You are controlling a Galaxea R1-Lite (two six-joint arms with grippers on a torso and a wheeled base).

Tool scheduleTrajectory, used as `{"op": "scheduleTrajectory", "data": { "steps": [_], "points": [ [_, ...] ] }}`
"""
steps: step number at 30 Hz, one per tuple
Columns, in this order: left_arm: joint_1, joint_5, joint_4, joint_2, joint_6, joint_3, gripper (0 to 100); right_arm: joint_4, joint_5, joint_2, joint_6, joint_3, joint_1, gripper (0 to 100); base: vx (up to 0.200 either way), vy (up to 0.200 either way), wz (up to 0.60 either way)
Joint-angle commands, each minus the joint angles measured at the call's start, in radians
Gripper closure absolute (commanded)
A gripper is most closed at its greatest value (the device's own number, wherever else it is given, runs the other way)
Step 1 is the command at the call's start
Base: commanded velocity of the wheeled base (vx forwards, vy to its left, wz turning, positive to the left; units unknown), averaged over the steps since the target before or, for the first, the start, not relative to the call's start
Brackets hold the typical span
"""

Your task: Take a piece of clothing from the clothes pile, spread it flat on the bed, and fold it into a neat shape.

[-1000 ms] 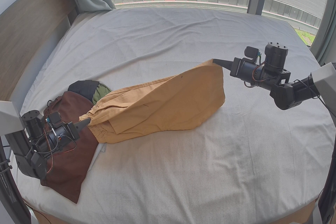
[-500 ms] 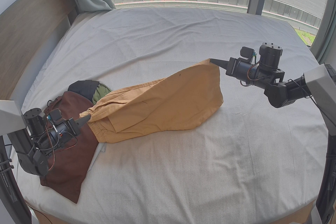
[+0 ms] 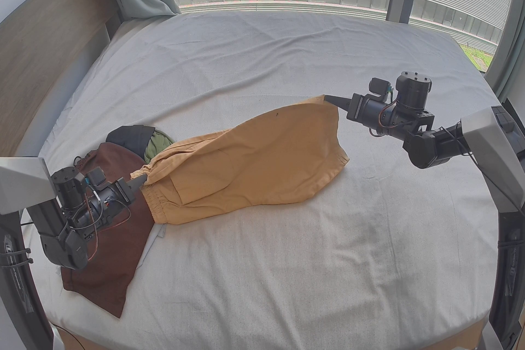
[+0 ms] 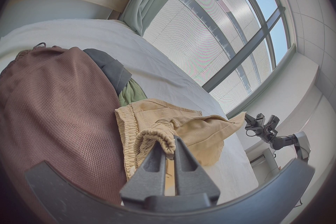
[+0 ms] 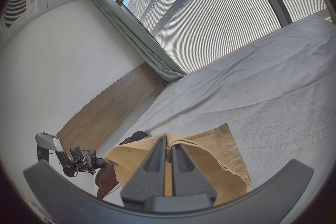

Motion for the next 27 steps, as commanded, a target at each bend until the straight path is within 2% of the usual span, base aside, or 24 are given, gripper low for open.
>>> {"op": "scheduleTrajectory", "data": {
  "steps": [1, 8, 13, 27],
  "points": [
    [-0.003, 0.003, -0.002, 0.054, -0.016, -0.039, 100, 0.002, 0.000, 0.055, 0.002, -0.042, -0.002, 100, 0.000, 0.000, 0.00],
    [0.002, 0.009, -0.002, 0.104, -0.025, -0.083, 100, 0.002, -0.004, 0.116, 0.002, -0.111, -0.002, 100, 0.000, 0.000, 0.00],
    [0.005, 0.063, -0.002, 0.100, -0.083, -0.129, 100, 0.019, -0.007, 0.153, 0.002, -0.162, -0.002, 100, 0.000, 0.000, 0.00],
    [0.005, 0.063, -0.002, 0.104, -0.090, -0.140, 100, 0.022, -0.023, 0.197, 0.002, -0.234, 0.003, 100, 0.000, 0.000, 0.00]
  ]
}}
